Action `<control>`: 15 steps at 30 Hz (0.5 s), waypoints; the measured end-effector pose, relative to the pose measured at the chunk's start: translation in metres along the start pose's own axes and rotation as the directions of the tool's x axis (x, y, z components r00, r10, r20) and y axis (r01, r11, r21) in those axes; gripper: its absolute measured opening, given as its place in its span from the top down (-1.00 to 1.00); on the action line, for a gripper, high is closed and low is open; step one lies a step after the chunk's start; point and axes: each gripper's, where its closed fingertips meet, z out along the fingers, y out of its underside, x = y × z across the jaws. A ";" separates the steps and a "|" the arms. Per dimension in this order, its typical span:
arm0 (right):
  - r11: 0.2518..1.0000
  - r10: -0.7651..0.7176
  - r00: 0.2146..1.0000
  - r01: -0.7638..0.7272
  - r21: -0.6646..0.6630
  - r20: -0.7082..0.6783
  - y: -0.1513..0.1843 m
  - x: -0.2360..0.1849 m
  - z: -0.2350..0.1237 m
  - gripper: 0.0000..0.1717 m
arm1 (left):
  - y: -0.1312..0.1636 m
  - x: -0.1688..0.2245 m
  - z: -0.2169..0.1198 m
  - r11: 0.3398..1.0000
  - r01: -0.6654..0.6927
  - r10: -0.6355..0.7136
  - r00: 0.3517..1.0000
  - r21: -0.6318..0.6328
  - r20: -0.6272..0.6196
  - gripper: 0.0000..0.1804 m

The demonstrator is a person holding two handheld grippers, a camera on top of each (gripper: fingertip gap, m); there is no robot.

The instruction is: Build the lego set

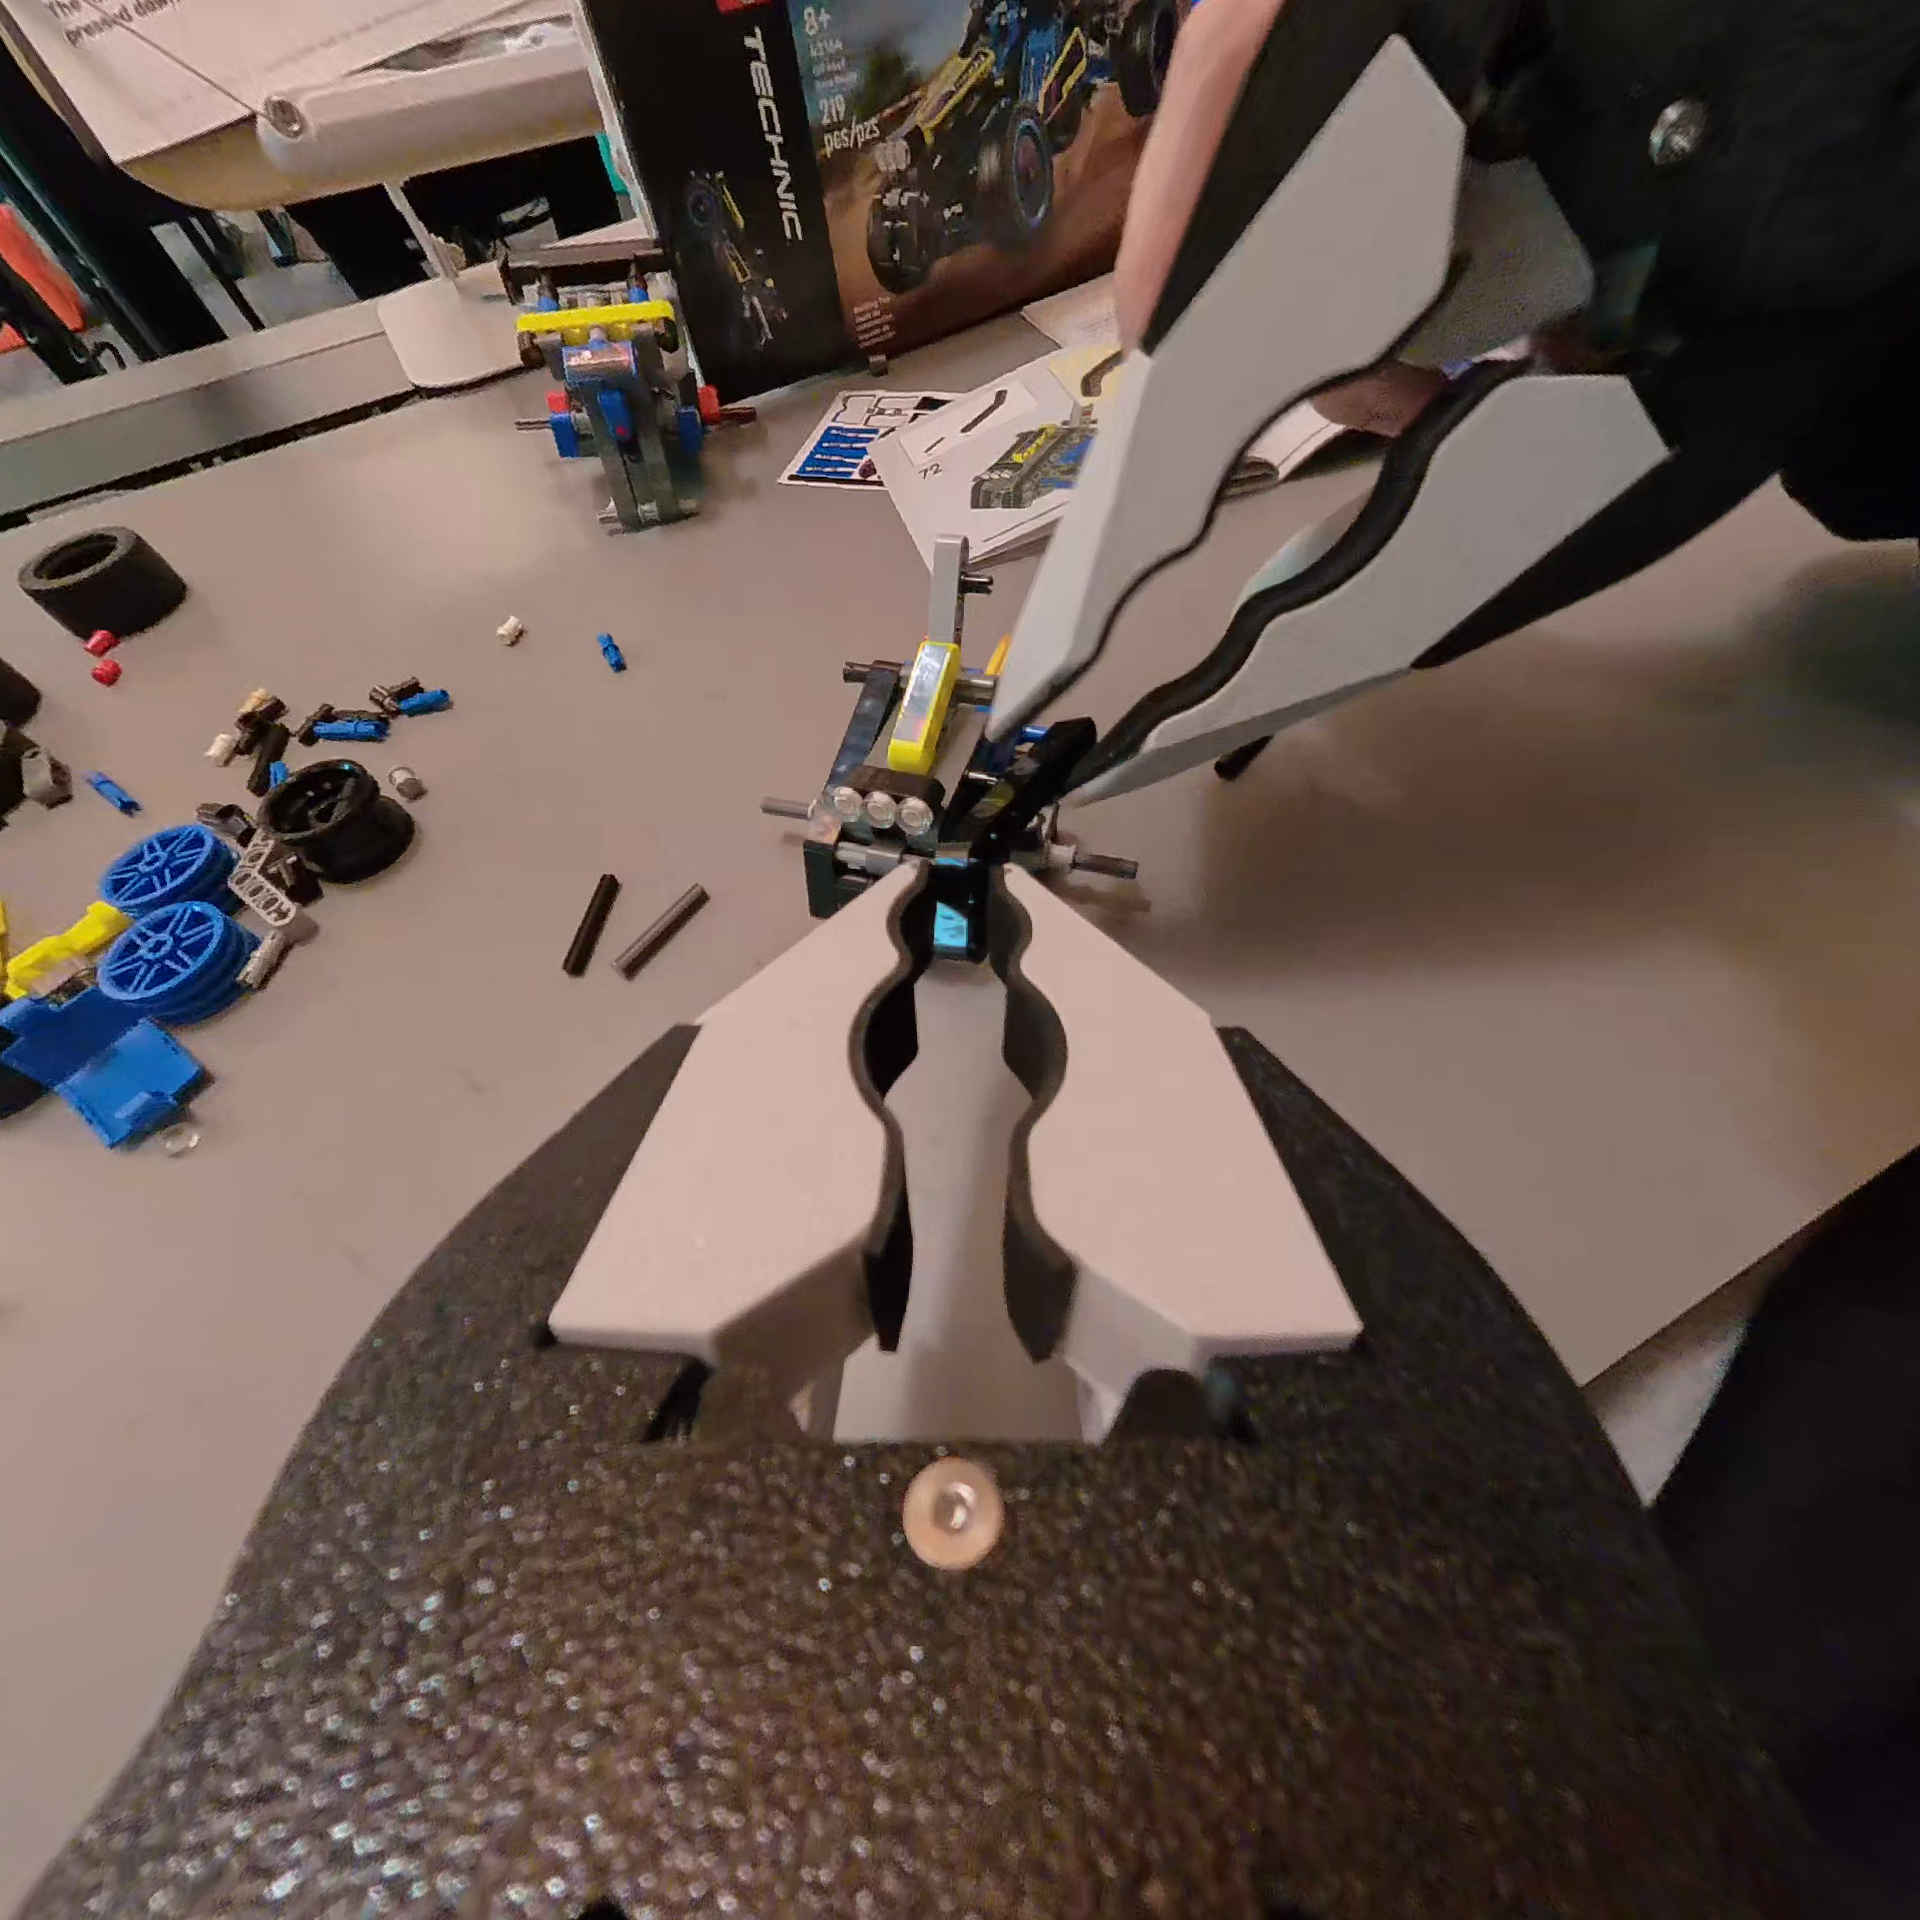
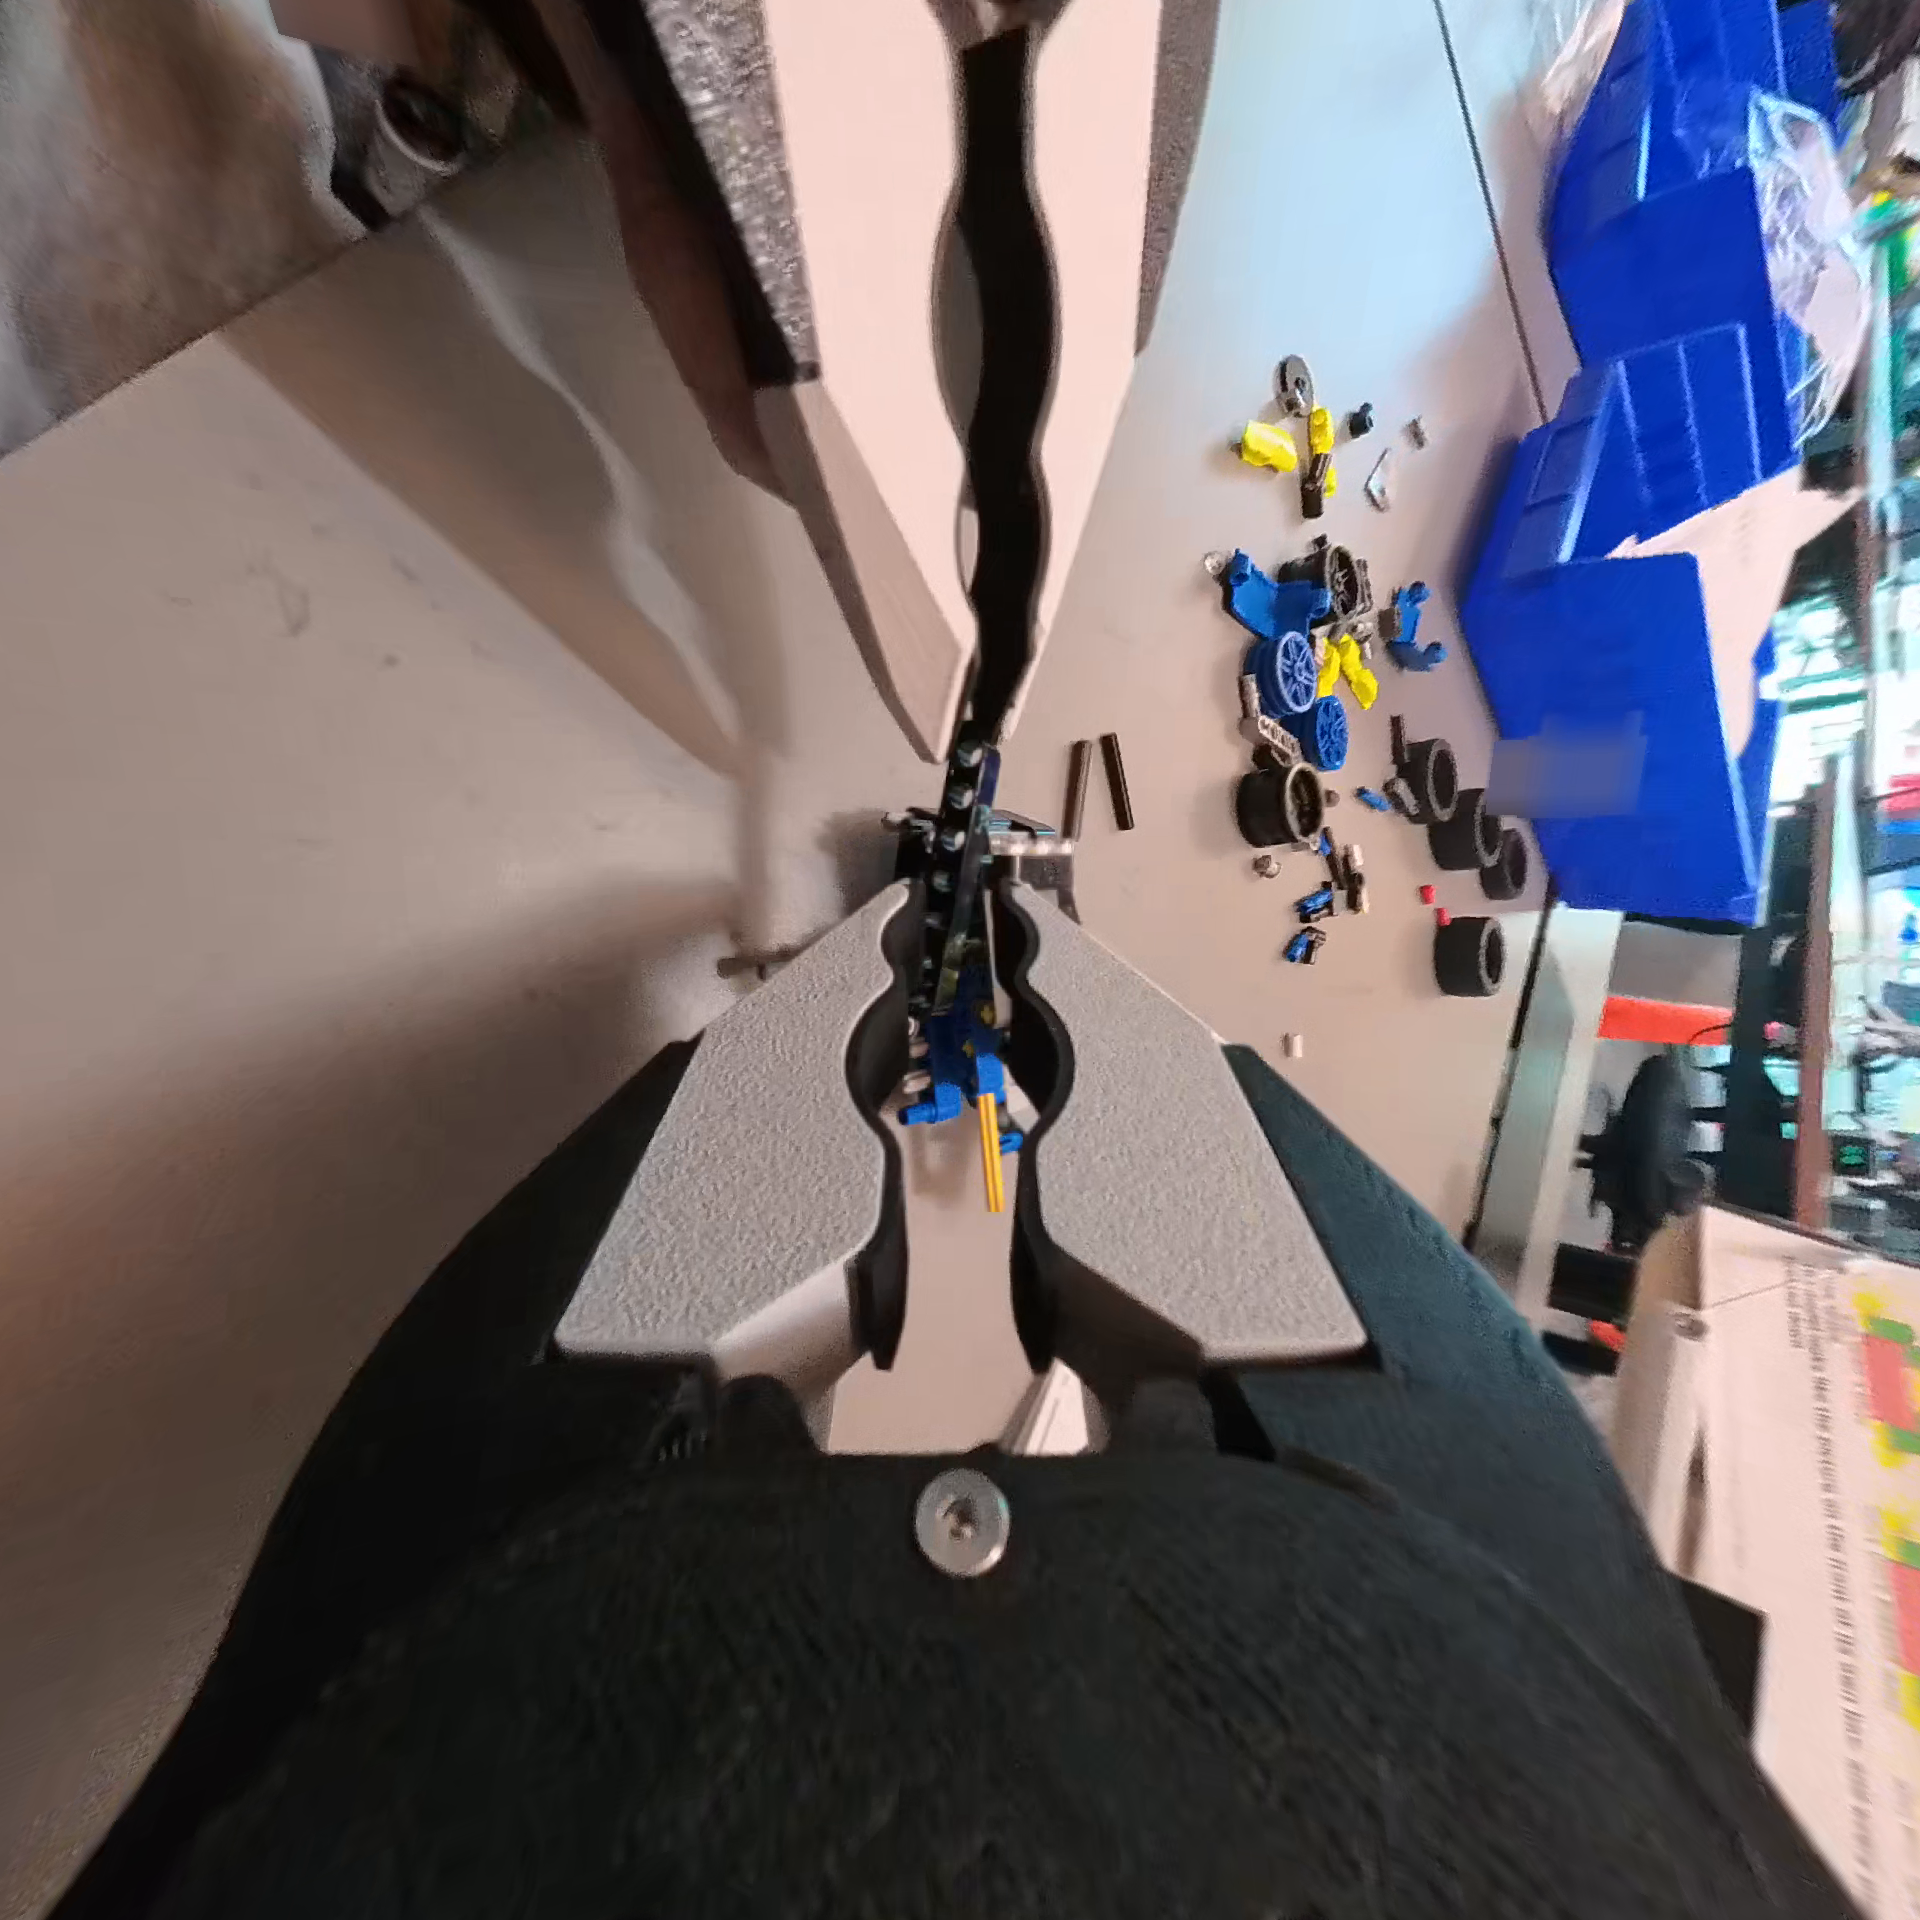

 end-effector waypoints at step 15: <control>0.997 -0.074 0.992 0.071 -0.031 -0.098 0.006 -0.003 0.001 0.87 | -0.001 0.005 0.003 1.000 0.023 -0.023 1.000 0.006 -0.006 0.93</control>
